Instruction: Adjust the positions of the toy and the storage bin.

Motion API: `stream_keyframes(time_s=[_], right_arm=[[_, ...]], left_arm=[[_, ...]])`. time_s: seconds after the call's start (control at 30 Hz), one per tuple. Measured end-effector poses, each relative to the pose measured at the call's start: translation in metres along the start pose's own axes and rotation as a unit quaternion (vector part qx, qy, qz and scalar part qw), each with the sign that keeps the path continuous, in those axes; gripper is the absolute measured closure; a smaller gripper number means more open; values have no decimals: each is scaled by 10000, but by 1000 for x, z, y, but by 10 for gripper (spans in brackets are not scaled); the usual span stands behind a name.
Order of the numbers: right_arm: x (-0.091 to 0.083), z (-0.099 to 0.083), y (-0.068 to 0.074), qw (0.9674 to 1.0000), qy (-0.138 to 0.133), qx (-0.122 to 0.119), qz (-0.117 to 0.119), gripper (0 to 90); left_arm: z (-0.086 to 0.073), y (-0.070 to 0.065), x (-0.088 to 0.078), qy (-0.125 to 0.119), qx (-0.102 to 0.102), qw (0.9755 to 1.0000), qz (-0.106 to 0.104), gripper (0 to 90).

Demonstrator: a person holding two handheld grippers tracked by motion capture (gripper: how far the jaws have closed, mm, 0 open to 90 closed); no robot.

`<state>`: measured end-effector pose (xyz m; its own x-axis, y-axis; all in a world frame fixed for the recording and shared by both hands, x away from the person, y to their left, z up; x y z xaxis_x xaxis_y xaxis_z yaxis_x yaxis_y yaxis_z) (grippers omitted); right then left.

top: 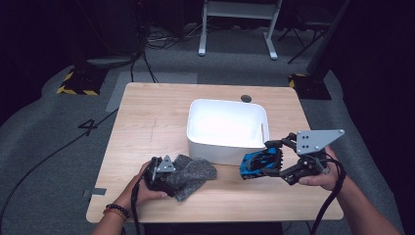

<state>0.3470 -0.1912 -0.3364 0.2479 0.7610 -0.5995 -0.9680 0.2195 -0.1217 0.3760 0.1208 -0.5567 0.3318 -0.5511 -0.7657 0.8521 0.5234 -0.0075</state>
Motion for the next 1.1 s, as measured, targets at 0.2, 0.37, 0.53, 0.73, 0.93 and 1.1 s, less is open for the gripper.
stream_keyframes(time_s=[0.2,0.37,0.53,0.73,0.93,1.1], right_arm=[[-11,17,-7,9998,-175,-38,-32,248],[-16,26,-9,9997,-212,-118,-81,248],[-22,34,-11,9994,-295,-155,-77,248],[-25,45,-21,9991,-318,-182,-203,248],[-25,52,-36,9987,-370,-125,-327,248],[-24,57,-46,9982,-419,-101,-411,248]], left_arm=[[0,0,0,0,3,10000,-4,136],[0,0,0,-4,7,10000,-11,135],[0,0,0,-4,9,10000,-13,135],[0,0,0,-4,8,10000,-12,135],[0,0,0,-4,8,10000,-12,135],[0,0,0,2,6,10000,-12,135]])
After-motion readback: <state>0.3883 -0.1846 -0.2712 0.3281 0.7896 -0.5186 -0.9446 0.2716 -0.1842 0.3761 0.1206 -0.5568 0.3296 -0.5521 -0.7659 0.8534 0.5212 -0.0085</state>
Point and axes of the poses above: each handheld gripper's, and its own axes: x roughly forward along the jaws, z roughly out of its top, y roughly to its left, the point moved 7 cm from there along x, roughly forward along the jaws, and after that the axes turned 4 degrees about y, right-handed, at the moved point
